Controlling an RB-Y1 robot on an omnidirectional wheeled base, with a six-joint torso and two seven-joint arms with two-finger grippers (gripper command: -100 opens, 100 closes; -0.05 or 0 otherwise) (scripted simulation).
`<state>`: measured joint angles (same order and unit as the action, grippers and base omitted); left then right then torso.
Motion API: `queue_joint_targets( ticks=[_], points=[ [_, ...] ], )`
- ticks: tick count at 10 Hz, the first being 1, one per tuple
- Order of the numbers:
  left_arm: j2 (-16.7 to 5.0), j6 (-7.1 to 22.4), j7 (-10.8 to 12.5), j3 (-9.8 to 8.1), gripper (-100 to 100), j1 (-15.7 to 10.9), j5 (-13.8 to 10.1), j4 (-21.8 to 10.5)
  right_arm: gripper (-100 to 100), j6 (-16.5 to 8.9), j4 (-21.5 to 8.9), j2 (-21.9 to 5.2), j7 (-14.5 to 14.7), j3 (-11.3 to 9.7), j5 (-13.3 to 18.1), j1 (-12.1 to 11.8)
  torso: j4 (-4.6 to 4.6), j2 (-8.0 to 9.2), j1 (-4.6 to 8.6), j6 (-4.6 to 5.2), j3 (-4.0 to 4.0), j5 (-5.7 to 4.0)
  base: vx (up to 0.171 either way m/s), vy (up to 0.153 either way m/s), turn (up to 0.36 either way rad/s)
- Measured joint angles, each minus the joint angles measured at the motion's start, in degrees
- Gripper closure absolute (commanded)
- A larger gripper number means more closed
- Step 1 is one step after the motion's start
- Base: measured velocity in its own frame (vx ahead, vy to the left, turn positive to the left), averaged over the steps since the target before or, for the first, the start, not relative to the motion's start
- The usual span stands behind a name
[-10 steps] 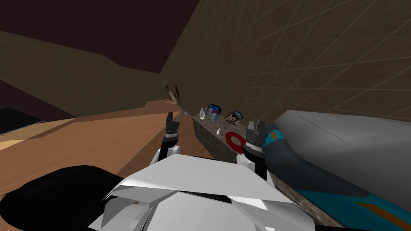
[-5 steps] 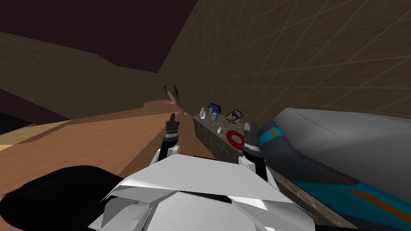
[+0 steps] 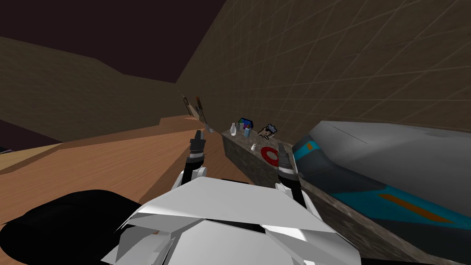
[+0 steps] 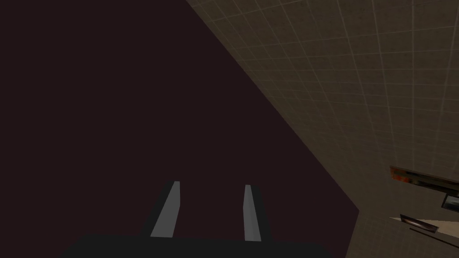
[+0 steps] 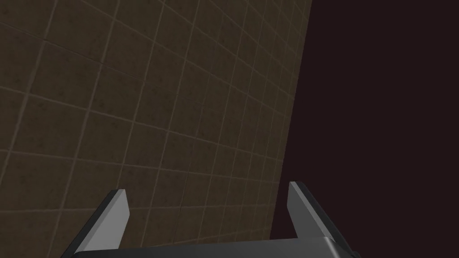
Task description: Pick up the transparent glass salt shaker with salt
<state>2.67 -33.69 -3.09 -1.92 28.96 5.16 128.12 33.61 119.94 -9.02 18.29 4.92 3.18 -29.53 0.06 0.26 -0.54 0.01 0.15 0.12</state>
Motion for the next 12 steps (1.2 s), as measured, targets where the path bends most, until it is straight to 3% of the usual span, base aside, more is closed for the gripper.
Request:
queue_joint_targets(
  ticks=[7,12],
  points=[
    [0.0,0.0,0.0,0.00,0,0.0,0.0,0.0,-100,-3.6,-10.4,-1.0,11.6,0.2,5.2,-0.4,-0.01,-0.10,0.04,-0.02,-0.05,0.00,-0.067,0.142,-0.103],
    [0.0,0.0,0.0,0.00,0,0.0,0.0,0.0,-100,-6.6,-15.7,-1.8,17.5,0.8,9.4,-0.3,-0.07,-0.41,0.08,-0.03,-0.22,0.00,0.007,0.116,-0.091]
  ],
)
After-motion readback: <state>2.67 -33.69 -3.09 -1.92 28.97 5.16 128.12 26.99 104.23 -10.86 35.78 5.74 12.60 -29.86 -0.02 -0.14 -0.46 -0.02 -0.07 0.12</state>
